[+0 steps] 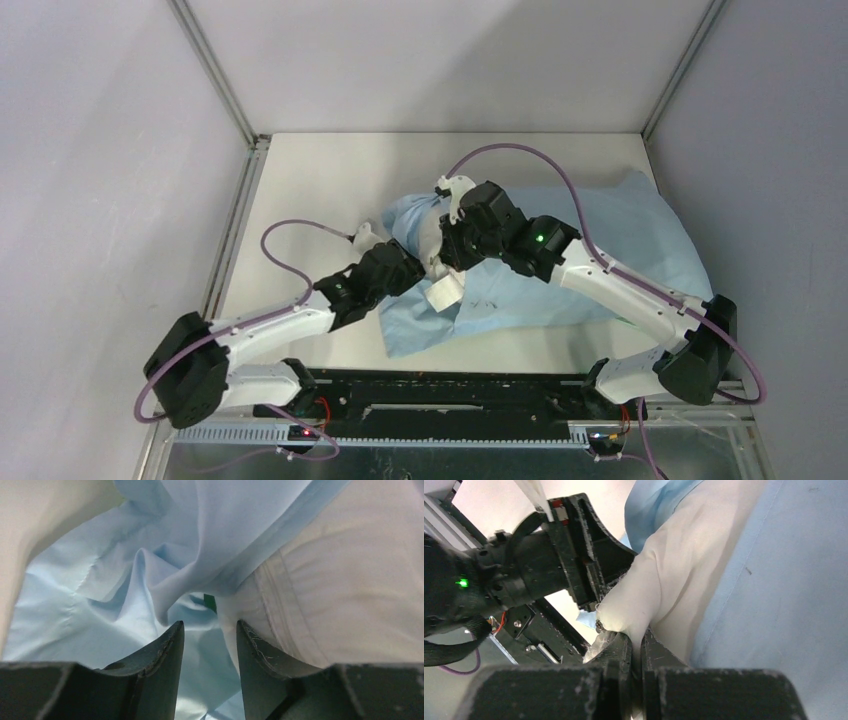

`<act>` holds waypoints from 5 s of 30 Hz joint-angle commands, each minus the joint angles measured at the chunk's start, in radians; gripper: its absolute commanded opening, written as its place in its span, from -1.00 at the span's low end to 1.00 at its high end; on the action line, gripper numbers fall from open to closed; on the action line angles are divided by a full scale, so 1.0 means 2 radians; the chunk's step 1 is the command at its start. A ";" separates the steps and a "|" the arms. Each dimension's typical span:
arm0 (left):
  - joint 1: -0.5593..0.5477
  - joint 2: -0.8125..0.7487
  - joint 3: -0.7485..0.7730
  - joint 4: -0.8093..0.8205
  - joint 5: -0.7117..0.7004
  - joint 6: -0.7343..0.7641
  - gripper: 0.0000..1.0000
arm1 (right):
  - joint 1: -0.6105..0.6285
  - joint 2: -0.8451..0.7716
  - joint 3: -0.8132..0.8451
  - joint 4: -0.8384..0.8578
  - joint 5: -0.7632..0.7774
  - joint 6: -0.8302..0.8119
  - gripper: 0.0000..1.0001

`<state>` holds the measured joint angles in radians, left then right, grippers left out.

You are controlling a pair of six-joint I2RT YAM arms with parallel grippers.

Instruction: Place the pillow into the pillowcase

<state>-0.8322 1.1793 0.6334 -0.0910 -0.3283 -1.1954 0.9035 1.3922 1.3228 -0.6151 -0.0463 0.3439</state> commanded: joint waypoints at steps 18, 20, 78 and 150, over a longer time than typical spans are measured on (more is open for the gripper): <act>-0.016 0.094 -0.005 0.050 -0.011 -0.114 0.07 | -0.006 -0.012 0.013 0.055 -0.017 0.026 -1.00; -0.019 0.094 -0.010 0.050 -0.010 -0.120 0.11 | -0.006 -0.012 0.012 0.054 -0.016 0.026 -1.00; -0.053 -0.261 -0.090 -0.053 -0.056 0.046 -1.00 | 0.020 0.193 0.019 0.087 0.225 0.031 -1.00; 0.009 -0.156 0.190 -0.221 -0.053 0.206 0.15 | 0.017 0.138 0.105 0.019 0.203 0.034 0.17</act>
<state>-0.8768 0.7860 0.9436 -0.4606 -0.4507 -0.8776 0.9398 1.6115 1.4364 -0.5598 0.2947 0.4309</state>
